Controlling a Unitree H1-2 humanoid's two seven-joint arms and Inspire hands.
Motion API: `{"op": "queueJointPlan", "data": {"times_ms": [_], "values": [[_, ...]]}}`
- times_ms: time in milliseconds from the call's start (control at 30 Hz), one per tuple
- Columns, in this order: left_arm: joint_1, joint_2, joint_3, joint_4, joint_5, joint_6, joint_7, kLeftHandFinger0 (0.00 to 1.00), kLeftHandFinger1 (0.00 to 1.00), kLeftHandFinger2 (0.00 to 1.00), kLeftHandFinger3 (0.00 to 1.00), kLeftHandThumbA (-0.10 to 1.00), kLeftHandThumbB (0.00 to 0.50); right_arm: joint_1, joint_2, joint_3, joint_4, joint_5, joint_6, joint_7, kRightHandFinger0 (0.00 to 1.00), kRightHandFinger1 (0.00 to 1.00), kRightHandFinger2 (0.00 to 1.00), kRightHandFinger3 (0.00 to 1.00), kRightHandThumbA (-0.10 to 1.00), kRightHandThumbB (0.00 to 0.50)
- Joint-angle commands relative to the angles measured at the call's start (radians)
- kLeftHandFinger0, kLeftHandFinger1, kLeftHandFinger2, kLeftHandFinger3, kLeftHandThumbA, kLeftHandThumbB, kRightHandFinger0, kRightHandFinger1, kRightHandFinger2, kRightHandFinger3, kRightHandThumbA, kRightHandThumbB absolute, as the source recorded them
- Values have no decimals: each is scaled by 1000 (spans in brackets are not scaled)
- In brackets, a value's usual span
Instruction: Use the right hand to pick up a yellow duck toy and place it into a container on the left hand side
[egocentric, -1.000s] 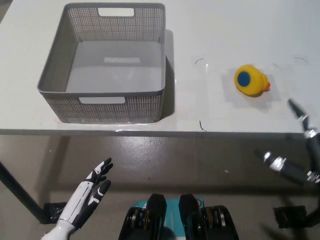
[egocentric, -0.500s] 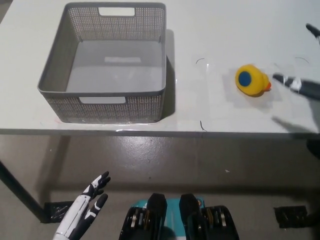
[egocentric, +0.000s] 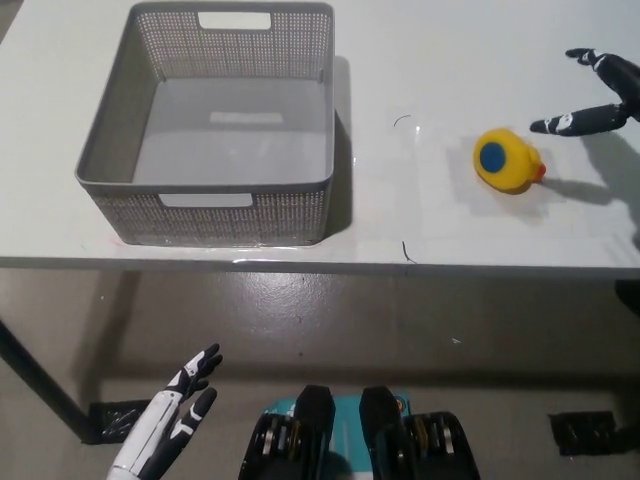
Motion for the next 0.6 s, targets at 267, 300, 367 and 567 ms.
{"op": "queueJointPlan", "data": {"times_ms": [267,300,367,567], "values": [[-51,15,1,-2,1,-32,-21,1000,1000,1000,1000,1000,263,-232,-19,-70,257,188,-83,377,1000,1000,1000,1000,1000,385],[-51,15,1,-3,0,-31,-22,1000,1000,1000,1000,1000,272,-236,-17,-68,263,184,-83,376,1000,1000,1000,1000,1000,406],[-56,15,-1,0,-3,-25,-27,1000,1000,1000,1000,1000,285,-240,-16,-66,275,182,-81,378,1000,1000,1000,1000,1000,397],[-57,17,-1,-4,-11,-18,-39,1000,1000,1000,1000,1000,277,-265,-11,-59,324,176,-130,393,1000,1000,1000,1000,1000,387]]}}
